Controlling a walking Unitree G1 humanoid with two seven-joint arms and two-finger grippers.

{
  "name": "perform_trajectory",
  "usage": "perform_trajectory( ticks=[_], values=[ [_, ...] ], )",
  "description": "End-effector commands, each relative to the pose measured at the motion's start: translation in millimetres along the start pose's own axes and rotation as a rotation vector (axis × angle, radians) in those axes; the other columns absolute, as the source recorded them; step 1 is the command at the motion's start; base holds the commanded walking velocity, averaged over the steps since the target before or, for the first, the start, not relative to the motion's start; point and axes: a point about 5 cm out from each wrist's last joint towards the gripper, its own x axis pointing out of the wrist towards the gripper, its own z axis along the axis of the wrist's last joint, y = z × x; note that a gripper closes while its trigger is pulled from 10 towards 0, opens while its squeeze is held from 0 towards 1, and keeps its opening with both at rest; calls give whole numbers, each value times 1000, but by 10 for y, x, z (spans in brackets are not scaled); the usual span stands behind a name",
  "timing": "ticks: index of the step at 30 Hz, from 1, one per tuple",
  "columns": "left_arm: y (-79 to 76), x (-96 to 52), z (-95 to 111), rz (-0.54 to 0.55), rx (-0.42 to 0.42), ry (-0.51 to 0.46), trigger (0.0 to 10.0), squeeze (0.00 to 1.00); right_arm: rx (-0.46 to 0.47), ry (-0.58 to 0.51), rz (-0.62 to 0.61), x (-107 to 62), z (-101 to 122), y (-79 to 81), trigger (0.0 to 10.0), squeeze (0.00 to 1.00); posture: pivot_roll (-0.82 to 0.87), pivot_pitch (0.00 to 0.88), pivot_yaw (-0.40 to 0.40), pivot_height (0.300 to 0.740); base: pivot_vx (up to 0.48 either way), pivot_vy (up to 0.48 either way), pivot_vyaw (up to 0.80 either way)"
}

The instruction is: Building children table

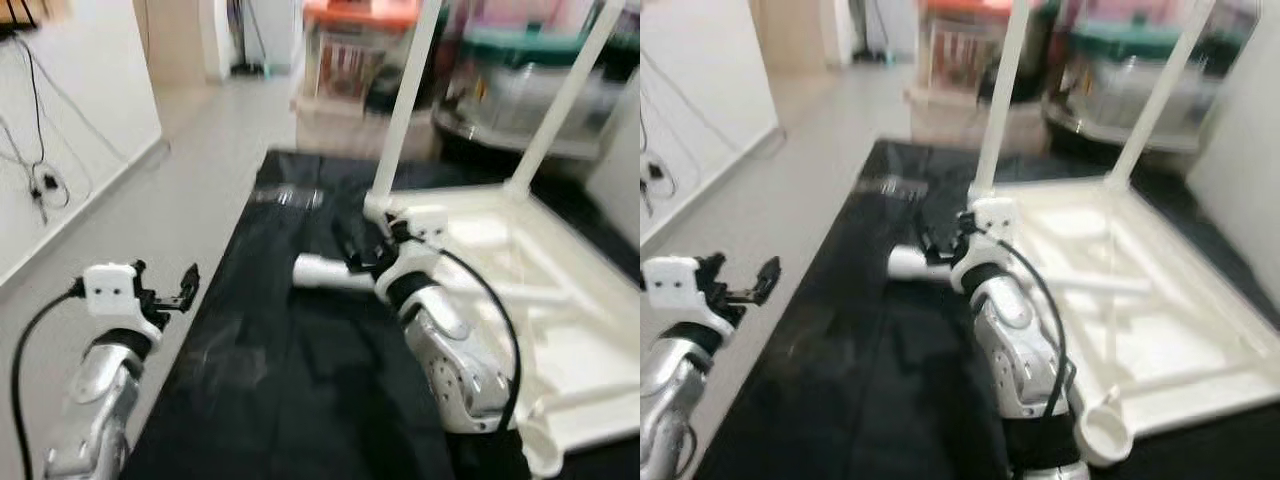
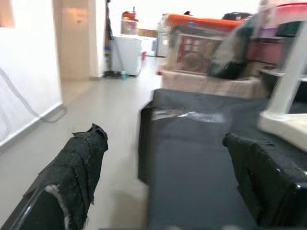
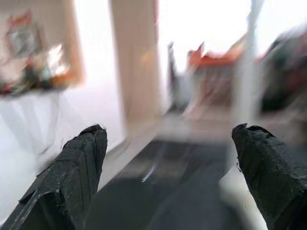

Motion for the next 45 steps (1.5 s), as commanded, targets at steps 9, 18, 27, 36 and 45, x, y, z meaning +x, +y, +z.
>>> perform_trajectory(
  ticks=[9, 18, 27, 36, 45],
  values=[
    [-39, -10, 29, -10, 22, -21, 10000, 0, 103, 163, 64, -124, -259, 64, 10000, 0, 71, 0, -81, 740, 219, 0, 0],
    [-25, -13, -27, -4, 28, 7, 10000, 0, 319, 398, 142, -439, -523, -19, 10000, 0, 52, 0, -70, 740, 0, 0, 0],
    [-39, 10, -50, -6, 32, 20, 10000, 0, 569, 602, -165, -472, -881, -285, 10000, 0, 66, 0, -74, 740, 0, 0, 0],
    [9, -12, -67, 11, 43, 31, 10000, 0, 601, 726, -176, -471, -884, -229, 10000, 0, 76, 0, -83, 740, 0, 0, 0],
    [-7, -9, -106, 3, 41, 45, 10000, 0, 564, 785, -245, -467, -916, -282, 10000, 0, 73, 0, -76, 740, 0, 0, 0]
  ],
)
